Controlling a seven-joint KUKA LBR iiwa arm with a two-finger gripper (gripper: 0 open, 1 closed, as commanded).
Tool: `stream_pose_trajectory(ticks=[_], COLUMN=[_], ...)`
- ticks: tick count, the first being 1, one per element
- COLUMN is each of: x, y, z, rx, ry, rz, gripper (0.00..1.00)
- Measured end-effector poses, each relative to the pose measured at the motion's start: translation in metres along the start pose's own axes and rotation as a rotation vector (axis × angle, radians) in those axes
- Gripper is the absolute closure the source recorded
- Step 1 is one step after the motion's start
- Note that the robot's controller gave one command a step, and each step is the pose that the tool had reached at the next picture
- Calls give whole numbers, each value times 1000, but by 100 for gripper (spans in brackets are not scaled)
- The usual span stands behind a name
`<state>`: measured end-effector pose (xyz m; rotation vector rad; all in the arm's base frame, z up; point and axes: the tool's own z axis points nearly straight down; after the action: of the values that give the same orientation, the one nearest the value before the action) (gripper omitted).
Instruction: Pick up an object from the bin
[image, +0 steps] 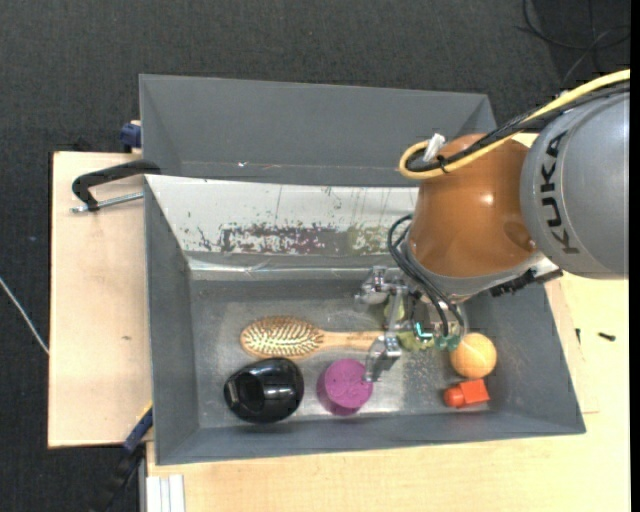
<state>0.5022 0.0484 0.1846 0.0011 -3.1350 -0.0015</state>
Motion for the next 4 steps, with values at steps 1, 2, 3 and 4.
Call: stream_pose_trajectory(ticks=[1, 2, 3, 4], x=[-2, 4, 3, 8], y=[0, 3, 4, 4], z=[-3, 67, 98, 67], rx=[0, 0, 0, 0], ry=[-7, -11, 3, -16], rz=[1, -87, -111, -109], gripper=[0, 0, 0, 0])
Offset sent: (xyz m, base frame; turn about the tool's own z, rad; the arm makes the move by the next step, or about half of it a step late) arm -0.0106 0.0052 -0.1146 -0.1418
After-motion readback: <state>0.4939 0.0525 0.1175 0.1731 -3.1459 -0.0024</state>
